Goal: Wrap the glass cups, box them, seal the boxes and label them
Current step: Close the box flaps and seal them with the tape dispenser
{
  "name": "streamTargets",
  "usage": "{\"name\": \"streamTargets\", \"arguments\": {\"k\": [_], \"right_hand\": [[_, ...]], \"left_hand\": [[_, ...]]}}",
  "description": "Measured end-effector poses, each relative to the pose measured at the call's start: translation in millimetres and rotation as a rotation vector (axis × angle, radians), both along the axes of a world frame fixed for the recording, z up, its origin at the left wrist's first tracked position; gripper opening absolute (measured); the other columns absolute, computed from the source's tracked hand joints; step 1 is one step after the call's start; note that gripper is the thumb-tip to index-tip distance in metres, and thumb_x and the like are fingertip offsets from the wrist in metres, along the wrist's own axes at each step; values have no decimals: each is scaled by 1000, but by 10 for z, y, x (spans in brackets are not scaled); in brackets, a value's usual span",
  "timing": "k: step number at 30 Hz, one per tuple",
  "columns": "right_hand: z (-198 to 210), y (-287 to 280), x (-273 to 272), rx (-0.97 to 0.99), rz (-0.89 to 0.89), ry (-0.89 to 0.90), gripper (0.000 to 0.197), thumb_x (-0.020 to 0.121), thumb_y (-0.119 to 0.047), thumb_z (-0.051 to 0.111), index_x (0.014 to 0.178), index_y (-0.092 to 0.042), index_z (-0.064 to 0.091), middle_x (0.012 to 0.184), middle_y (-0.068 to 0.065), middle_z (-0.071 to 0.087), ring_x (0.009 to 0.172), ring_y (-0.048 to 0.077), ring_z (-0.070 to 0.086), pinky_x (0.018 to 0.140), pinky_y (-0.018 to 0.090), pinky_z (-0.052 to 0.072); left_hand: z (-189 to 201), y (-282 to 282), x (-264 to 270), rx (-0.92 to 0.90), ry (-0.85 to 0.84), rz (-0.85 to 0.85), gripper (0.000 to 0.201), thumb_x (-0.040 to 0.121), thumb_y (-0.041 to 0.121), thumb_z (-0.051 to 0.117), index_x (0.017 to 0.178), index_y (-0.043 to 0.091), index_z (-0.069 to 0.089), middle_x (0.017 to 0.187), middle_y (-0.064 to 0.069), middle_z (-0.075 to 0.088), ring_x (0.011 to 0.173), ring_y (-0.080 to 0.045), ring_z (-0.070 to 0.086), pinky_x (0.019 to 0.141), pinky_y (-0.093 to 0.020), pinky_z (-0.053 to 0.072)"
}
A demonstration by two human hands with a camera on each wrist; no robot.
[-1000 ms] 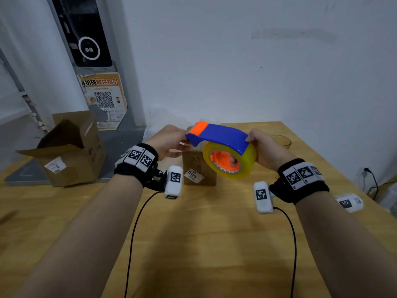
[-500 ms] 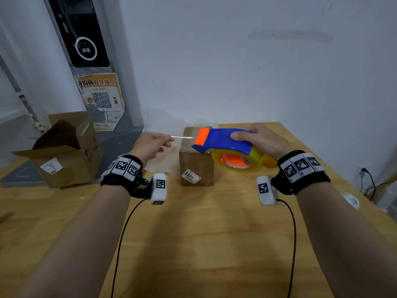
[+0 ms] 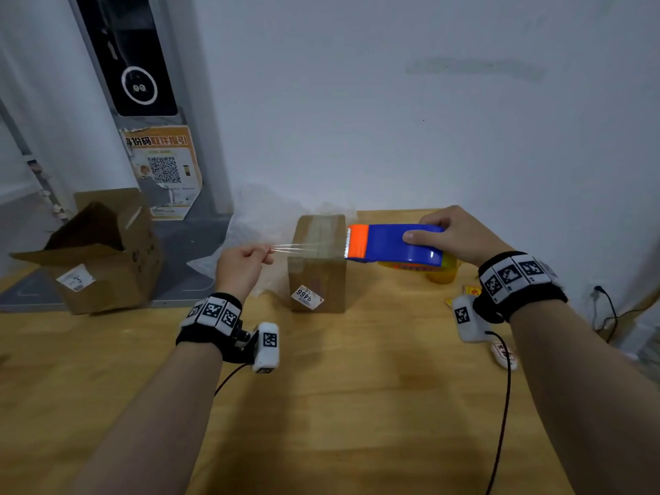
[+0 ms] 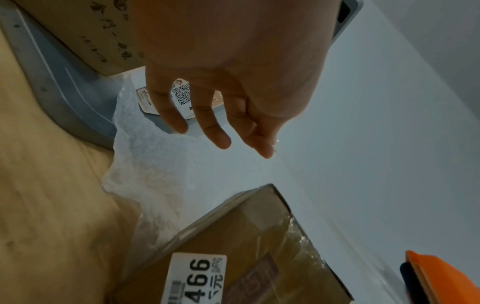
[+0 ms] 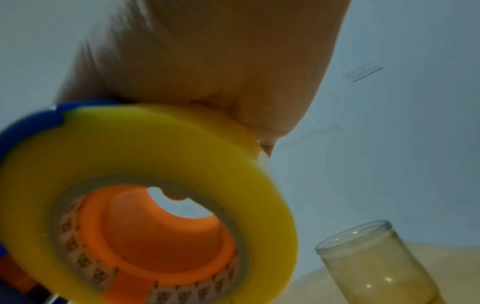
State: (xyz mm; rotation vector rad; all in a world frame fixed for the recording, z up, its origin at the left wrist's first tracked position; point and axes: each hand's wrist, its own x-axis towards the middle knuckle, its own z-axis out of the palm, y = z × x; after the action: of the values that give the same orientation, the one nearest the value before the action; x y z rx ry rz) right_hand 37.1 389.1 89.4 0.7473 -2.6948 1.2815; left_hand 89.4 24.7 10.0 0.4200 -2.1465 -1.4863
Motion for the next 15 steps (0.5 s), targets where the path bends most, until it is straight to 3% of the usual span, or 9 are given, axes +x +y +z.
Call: {"name": "streamTargets", "arguments": {"k": [3,7,12,15], "right_hand": [[-59,61,-28,32,-17,18,28,88,-40,79,70,-18,74,62,-6,65,60,2,59,66,26,43],[-146,65,-57,43,-15,28,27,87,-43,80,70,-22,77,67,1,69,64,10,62,66,32,44],[-155,48,-40,65,-28,31,28,89,-40,78,68,-22,74,54,-9,61,53,1,54,52,12,36],[-201,41,-83,80,-32,25,29,88,-43,78,68,-22,75,59,-2,65,56,2,56,59,20,40]], "left_hand": [[-89,57,-34,0,-19,21,26,98,31,62,77,26,78,83,5,77,92,-21,68,99,-46,54],[-176,112,-29,-6,-52,38,27,97,34,60,76,27,76,90,3,77,98,-25,67,99,-48,52],[-187,100,-80,-52,-43,52,33,98,35,60,71,24,75,88,-1,76,96,-28,67,92,-44,54],[-197,74,-116,-65,-42,21,28,98,34,59,78,30,77,89,6,77,100,-24,67,96,-45,54]]}}
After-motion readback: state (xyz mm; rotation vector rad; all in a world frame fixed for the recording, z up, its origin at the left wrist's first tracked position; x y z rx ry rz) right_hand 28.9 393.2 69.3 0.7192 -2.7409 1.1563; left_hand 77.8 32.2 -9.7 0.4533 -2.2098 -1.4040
